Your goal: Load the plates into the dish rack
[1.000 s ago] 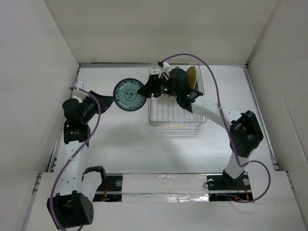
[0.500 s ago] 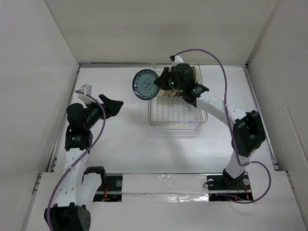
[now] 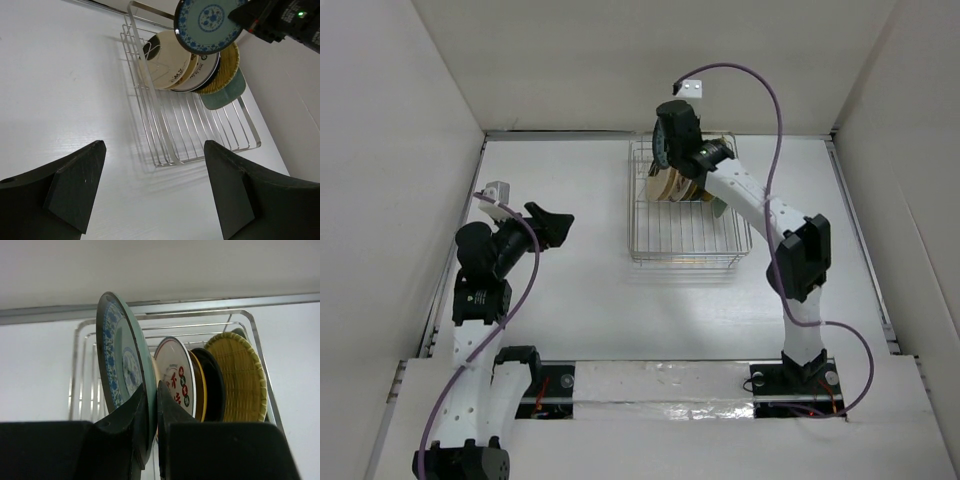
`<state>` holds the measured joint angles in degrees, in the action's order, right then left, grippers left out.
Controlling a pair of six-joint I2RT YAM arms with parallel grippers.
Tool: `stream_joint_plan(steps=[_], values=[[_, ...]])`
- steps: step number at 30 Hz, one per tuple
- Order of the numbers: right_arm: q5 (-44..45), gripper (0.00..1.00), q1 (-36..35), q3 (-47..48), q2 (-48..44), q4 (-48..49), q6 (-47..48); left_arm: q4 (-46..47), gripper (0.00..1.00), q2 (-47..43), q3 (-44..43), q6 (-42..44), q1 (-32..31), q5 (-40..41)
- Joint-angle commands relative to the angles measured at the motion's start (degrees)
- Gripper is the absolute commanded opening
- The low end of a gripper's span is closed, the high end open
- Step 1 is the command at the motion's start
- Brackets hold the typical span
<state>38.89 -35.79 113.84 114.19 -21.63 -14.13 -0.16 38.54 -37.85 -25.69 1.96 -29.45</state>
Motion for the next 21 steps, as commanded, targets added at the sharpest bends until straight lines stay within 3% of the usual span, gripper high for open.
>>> stream_joint_plan(steps=[1,13,15,16,18,21], values=[[6.9,0.00,-2.2,7.3,4.8,-7.0,3.1,0.5,0.78,-0.4,-1.0,1.6,-0.2,0.4],[4.5,0.00,-5.2,13.8,15.4,-9.8,3.5,0.4,0.78,0.7,-1.3,1.9,-0.2,-1.1],[2.2,0.17,-6.4,13.4,14.9,-8.4,3.1,0.3,0.79,0.7,-1.4,2.0,-0.2,-1.0],[1.8,0.40,-6.4,12.7,14.4,-7.8,3.1,0.3,0.79,0.7,-1.4,2.1,-0.2,-0.7],[-1.4,0.62,-6.4,11.0,10.8,-5.2,2.8,0.3,0.80,0.7,-1.6,2.2,-0.2,-0.6],[-4.0,0.72,-6.4,4.1,2.1,0.5,2.6,0.3,0.83,1.1,-1.8,2.1,-0.2,-0.2]])
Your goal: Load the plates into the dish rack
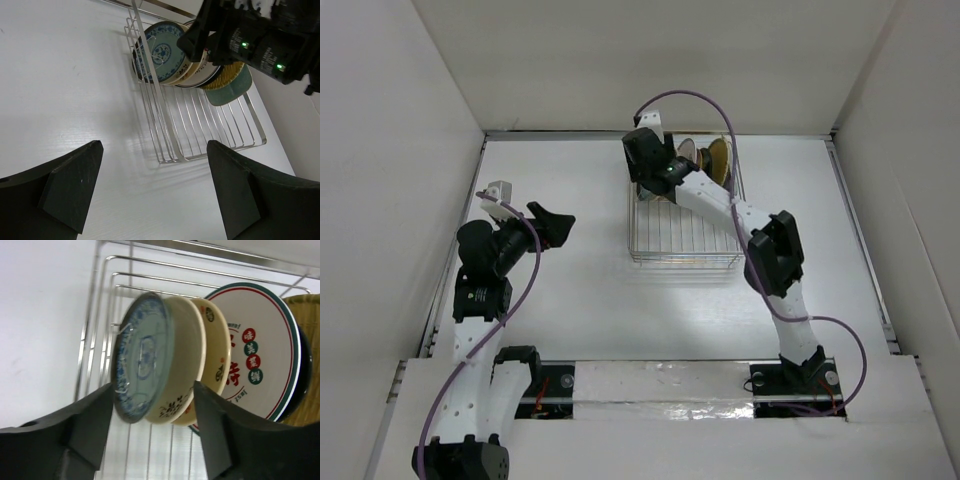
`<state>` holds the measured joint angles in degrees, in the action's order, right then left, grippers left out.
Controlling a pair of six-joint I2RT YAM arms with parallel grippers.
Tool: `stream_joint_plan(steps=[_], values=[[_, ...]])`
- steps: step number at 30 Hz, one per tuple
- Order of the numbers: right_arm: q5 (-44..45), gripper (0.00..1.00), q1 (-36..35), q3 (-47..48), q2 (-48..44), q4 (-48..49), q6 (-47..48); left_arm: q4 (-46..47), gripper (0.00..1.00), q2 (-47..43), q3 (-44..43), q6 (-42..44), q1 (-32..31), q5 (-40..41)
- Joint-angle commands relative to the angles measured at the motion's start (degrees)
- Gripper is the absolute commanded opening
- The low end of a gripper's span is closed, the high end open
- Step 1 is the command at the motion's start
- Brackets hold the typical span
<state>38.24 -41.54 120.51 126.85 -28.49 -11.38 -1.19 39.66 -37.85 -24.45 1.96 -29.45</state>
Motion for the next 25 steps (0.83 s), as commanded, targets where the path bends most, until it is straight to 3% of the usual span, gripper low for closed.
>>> stream_joint_plan(steps=[1,4,6,8,9,10,13,15,18,19,22,25], values=[[-4.0,0.73,-1.2,-7.1,-13.2,9.0,-0.1,1.3,0.84,0.0,-1.8,0.9,-0.2,-0.1],[-6.7,0.74,-1.2,-15.4,-24.9,16.0,-0.4,1.3,0.84,-0.2,-1.8,0.9,-0.2,-0.1],[-8.8,0.74,-1.2,-26.2,-31.8,22.5,-0.5,1.3,0.85,-0.1,-1.8,0.9,-0.2,-0.1],[-10.2,0.66,-1.7,-34.3,-43.0,29.7,-1.1,1.3,0.85,-0.4,-1.7,0.8,-0.2,-0.6],[-11.3,0.59,-1.7,-42.4,-46.9,31.9,-1.5,1.3,0.85,-0.5,-1.8,0.9,-0.2,-0.7],[-12.0,0.32,-1.7,-46.2,-54.9,33.9,-1.7,1.3,0.85,-0.5,-1.8,0.9,-0.2,-0.7],[-11.7,0.08,-2.2,-59.4,-67.5,38.3,-3.0,2.6,0.85,-1.1,-1.5,0.9,-0.2,-2.5],[-9.5,0.07,-2.2,-64.6,-79.5,39.1,-3.9,3.6,0.85,-1.7,-1.0,0.7,-0.2,-5.1],[-5.7,0.19,-2.2,-70.9,-92.3,37.5,-4.9,5.9,0.85,-2.7,-0.5,0.7,-0.2,-8.1],[-4.9,0.32,-2.2,-72.9,-94.6,37.1,-5.0,6.8,0.85,-2.9,-0.4,0.8,-0.2,-8.9],[-3.7,0.53,-1.6,-74.6,-98.5,36.1,-4.2,7.9,0.84,-4.1,0.1,0.9,-0.2,-9.1],[-4.9,0.58,-1.0,-73.1,-95.8,32.3,-3.8,7.4,0.84,-4.6,0.3,0.8,-0.2,-7.6]])
